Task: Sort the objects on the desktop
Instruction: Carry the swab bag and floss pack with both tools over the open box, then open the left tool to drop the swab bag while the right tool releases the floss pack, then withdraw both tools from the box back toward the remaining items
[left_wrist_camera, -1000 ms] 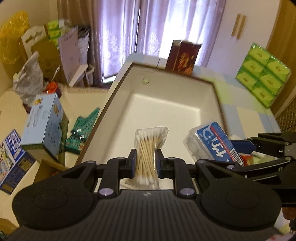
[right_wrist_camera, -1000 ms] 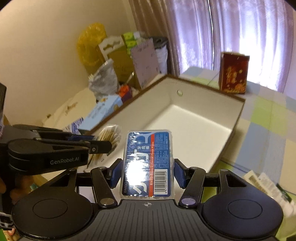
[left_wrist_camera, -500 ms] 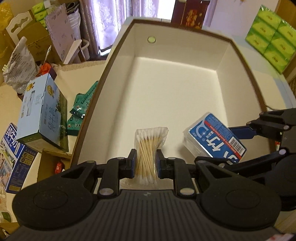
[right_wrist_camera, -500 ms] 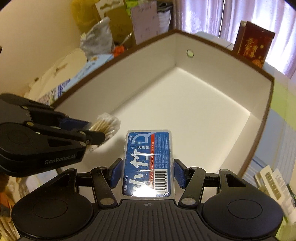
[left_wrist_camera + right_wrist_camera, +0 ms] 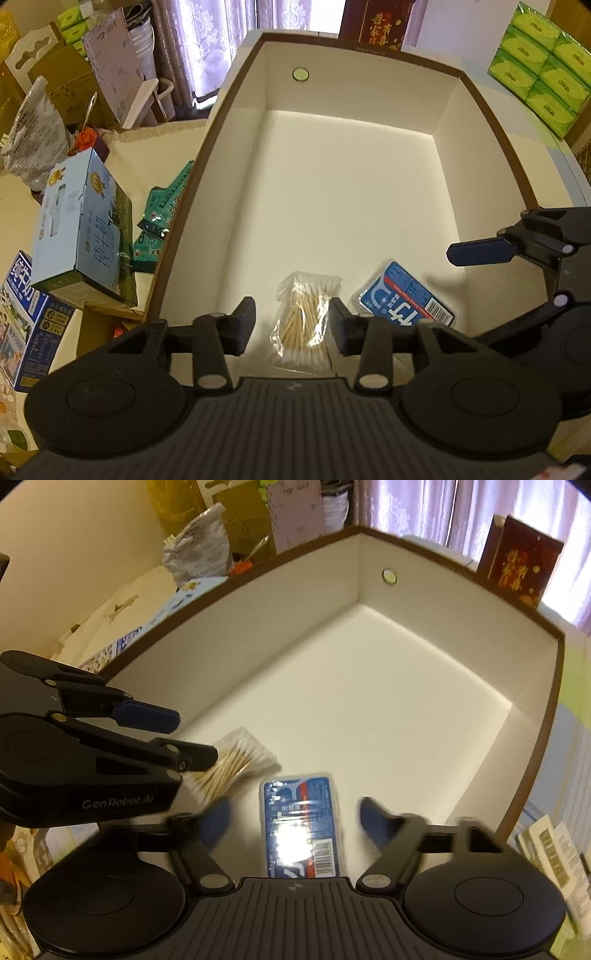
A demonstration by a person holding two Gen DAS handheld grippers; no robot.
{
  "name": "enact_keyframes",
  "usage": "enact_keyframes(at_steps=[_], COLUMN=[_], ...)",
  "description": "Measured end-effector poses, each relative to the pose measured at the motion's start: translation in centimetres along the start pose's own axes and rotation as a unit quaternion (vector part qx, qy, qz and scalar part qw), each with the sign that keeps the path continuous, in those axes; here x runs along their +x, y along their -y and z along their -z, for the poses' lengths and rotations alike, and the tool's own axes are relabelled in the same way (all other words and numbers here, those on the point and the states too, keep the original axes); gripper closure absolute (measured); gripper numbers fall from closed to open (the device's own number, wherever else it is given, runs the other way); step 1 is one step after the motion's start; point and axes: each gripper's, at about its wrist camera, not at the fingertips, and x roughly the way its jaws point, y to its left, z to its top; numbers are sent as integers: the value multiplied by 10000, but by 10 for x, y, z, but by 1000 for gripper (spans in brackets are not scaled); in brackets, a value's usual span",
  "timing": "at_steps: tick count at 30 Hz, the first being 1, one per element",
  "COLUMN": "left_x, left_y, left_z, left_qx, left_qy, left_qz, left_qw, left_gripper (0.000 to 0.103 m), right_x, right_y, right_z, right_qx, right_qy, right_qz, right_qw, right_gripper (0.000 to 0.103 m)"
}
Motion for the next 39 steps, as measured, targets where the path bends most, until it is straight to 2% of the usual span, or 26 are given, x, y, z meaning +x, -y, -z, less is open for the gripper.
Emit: enact_keyframes(at_steps=[3, 5, 6, 9, 12, 14, 19, 39], left_x=[-6, -11, -14, -23, -32, -38, -55, -112], left_y=[-1, -2, -2, -2, -2, -2, 1, 40], left_z=[-1, -1, 0, 1, 3, 5, 12, 52], left_qx=[-42, -66, -71, -78, -148, -182, -244, -265], left_qy=[62, 125, 165, 275, 336, 381, 498, 762], left_qz=[33, 37, 18, 11, 26, -19, -159, -240], left_qw=[10000, 9999, 9998, 9996, 9993, 9991, 9983, 9964], left_gripper=[55, 43, 40, 37, 33, 25, 17, 13], right_x=[-5, -9, -12, -21, -31, -38, -56, -127], right_y=[-2, -3, -5, -7, -10, -12, -17, -13], right_z=[1, 3, 4, 6, 10, 13, 22, 70], right_qx=[-98, -165, -185, -199, -206, -240, -309, 25], right_qy=[89, 170, 211, 343, 426, 485, 634, 941], right_qz=[0, -21, -4, 66, 78, 91, 134, -65], right_qw=[9999, 9997, 9996, 9992, 9988, 9985, 9974, 9955], right_gripper=[21, 18, 16, 10, 8, 7, 2, 2])
